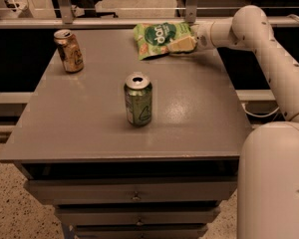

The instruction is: Pick green rice chip bag

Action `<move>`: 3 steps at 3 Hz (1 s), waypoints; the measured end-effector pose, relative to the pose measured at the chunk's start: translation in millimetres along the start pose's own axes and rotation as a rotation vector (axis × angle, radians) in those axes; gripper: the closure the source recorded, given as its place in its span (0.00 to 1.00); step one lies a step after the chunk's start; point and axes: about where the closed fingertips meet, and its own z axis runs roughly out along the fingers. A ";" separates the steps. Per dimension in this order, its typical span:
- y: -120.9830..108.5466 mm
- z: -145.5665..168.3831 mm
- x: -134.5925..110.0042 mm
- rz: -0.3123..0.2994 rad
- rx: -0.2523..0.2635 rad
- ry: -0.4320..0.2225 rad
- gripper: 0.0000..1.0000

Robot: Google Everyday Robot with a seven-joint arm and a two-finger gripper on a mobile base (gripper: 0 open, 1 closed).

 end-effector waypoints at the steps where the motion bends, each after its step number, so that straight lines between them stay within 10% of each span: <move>1: -2.5 -7.1 -5.8 -0.008 0.016 -0.015 0.65; 3: 14.4 -63.0 -70.7 -0.066 0.046 -0.132 1.00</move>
Offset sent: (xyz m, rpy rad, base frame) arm -0.0528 0.0034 0.0995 0.0394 -0.1747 0.0344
